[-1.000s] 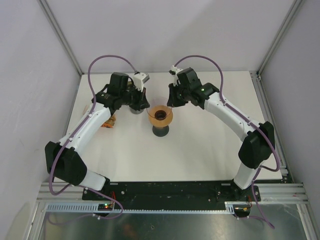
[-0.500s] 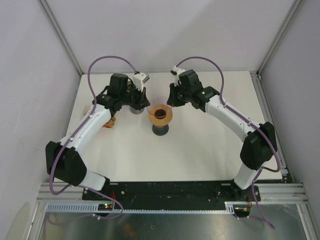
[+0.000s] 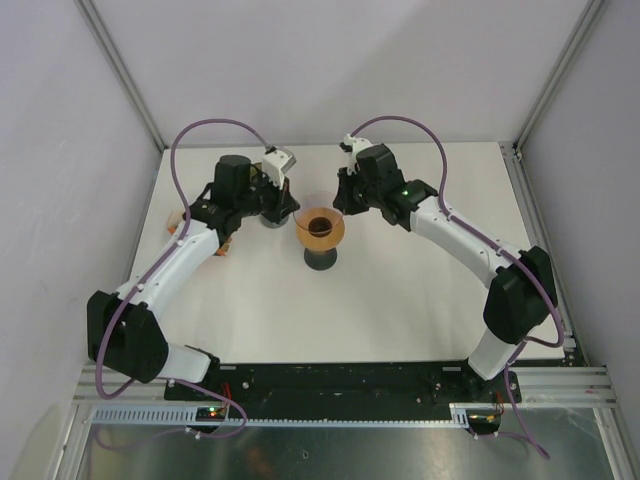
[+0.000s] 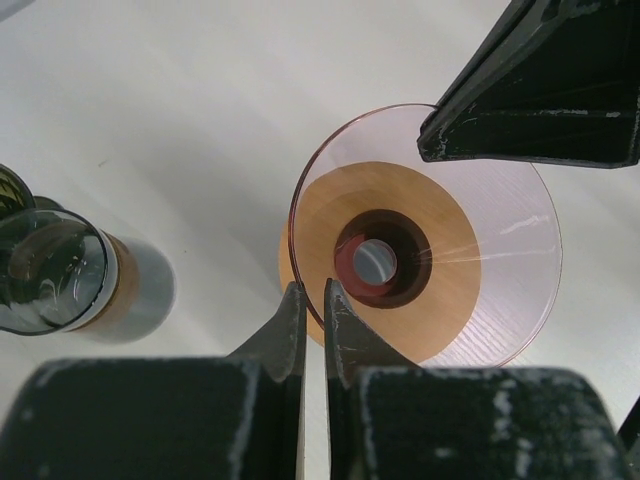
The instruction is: Place the coffee filter in the dripper
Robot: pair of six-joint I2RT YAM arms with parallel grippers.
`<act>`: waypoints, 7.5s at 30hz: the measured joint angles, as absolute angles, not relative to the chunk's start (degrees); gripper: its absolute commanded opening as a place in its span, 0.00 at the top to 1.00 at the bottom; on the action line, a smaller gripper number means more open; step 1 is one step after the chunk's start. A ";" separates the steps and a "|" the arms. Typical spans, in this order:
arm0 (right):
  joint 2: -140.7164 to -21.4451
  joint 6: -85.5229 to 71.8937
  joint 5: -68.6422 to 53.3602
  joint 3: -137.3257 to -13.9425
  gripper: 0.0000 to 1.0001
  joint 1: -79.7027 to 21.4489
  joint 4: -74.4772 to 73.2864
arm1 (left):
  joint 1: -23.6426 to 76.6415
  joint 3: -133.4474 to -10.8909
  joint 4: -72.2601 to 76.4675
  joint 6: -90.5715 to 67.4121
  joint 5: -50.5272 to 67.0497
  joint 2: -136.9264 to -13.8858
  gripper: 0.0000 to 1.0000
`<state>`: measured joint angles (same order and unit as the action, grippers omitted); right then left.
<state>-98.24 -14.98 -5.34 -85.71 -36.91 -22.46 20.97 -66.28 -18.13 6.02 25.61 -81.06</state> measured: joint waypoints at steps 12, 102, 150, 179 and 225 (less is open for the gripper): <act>-97.45 -14.94 -4.93 -85.43 0.99 -36.95 -21.41 | 19.68 -65.91 -15.38 7.03 28.47 -81.60 0.96; -79.70 -1.43 -13.10 -87.22 0.26 -32.93 -30.41 | 12.34 -77.82 -43.16 31.11 14.92 -76.79 0.10; -76.60 3.70 -18.94 -77.10 0.26 -28.86 -31.11 | -3.57 -81.43 -46.15 21.08 -2.42 -88.16 0.61; -76.60 3.70 -21.32 -77.03 0.26 -28.69 -31.05 | -5.67 -71.94 -35.88 -11.90 -13.30 -88.38 0.71; -77.36 3.75 -22.96 -76.93 0.26 -29.10 -31.07 | -10.52 -71.22 -34.87 -10.61 0.47 -85.97 1.00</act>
